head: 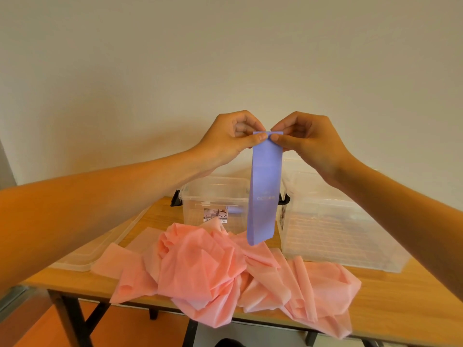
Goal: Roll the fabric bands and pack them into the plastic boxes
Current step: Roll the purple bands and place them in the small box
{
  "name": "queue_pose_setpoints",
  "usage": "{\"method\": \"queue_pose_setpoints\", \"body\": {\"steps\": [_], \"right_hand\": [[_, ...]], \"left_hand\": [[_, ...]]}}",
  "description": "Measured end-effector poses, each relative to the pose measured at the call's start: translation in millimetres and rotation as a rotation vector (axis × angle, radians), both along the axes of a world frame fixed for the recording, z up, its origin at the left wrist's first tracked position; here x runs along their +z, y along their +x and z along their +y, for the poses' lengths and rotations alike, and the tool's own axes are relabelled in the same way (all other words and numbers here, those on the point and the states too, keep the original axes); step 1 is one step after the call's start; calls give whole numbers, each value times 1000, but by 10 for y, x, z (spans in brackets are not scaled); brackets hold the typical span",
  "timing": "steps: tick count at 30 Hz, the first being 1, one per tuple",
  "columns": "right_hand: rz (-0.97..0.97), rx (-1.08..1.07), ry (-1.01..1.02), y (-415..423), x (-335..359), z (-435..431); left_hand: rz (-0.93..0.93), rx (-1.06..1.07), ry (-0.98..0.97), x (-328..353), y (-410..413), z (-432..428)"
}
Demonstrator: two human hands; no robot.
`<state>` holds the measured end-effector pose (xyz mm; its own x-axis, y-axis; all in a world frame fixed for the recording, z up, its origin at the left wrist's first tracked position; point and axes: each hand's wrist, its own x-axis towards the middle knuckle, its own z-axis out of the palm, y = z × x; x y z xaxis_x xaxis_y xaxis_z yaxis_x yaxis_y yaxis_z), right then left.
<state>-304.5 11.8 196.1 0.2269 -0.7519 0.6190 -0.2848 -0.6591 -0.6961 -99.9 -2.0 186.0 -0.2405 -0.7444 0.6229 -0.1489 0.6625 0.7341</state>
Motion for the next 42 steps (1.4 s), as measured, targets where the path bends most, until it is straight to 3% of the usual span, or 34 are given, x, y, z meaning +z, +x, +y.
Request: {"method": "queue_pose_setpoints", "body": {"steps": [42], "right_hand": [[-50,10,82,52,7,-13]], "left_hand": [[29,7,-15,-16,-22,16]]}}
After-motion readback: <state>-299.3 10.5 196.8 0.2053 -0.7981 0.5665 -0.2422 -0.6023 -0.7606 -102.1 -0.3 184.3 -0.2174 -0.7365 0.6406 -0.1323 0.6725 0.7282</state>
